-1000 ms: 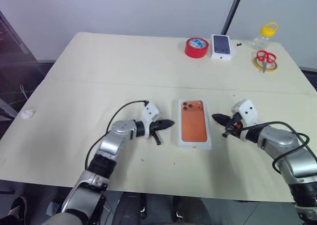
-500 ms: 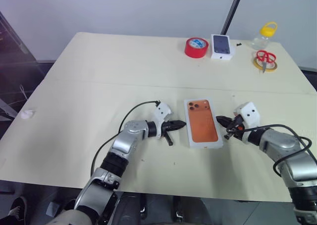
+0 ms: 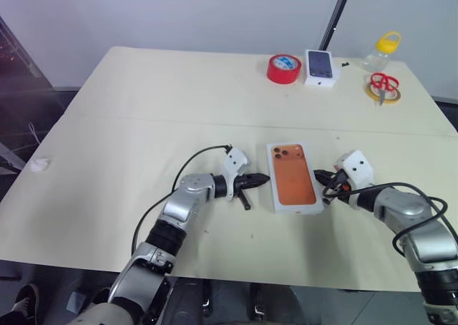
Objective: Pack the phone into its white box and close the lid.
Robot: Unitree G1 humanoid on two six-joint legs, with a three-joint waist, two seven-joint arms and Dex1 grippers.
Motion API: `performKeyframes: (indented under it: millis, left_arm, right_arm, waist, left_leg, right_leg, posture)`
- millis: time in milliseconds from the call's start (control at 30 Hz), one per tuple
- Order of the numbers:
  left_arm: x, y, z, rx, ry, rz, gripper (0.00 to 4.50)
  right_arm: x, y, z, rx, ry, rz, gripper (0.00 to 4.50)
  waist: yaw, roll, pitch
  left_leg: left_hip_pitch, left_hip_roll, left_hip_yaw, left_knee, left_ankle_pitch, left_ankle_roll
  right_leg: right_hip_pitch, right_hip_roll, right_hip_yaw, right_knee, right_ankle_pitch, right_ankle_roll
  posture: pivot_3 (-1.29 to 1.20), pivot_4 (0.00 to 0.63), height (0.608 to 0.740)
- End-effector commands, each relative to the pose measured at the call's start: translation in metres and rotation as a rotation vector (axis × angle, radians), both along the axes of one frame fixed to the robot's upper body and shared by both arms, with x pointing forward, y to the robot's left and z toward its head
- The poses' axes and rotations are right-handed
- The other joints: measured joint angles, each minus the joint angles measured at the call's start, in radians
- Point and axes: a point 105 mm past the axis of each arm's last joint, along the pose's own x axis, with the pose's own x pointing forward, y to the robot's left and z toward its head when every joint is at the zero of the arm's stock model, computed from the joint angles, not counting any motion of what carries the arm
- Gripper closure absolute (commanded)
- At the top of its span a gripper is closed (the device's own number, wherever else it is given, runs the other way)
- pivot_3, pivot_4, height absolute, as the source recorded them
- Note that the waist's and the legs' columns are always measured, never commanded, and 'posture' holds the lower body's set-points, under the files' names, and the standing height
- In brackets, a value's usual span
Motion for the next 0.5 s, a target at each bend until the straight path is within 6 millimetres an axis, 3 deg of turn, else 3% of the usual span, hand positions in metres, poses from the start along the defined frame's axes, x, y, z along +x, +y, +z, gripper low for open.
performKeyframes:
  millis: [33,333,500]
  left_arm:
    - [-0.001,-0.013,0.013,-0.008,-0.073,-0.028,4.50]
    - [0.002,-0.009,0.023,-0.079,-0.040,0.001,4.50]
    - [0.003,-0.005,0.016,-0.039,-0.058,0.007,4.50]
  right_arm:
    - [-0.004,0.010,0.003,-0.029,-0.024,0.055,4.43]
    - [-0.005,0.005,-0.002,-0.080,-0.019,0.050,4.43]
    - [0.002,-0.017,0.008,-0.110,-0.038,-0.012,4.43]
  waist:
    - [0.000,0.000,0.000]
    - [-0.001,0.000,0.000]
    - [-0.001,0.000,0.000]
  left_leg:
    - [0.000,0.000,0.000,0.000,0.000,0.000]
    - [0.000,0.000,0.000,0.000,0.000,0.000]
    - [0.000,0.000,0.000,0.001,0.000,0.000]
  right_leg:
    - [0.000,0.000,0.000,0.000,0.000,0.000]
    - [0.000,0.000,0.000,0.001,0.000,0.000]
    - [0.000,0.002,0.000,0.001,0.000,0.000]
  posture:
    - [0.00,0.150,0.733]
    - [0.00,0.150,0.733]
    - [0.00,0.150,0.733]
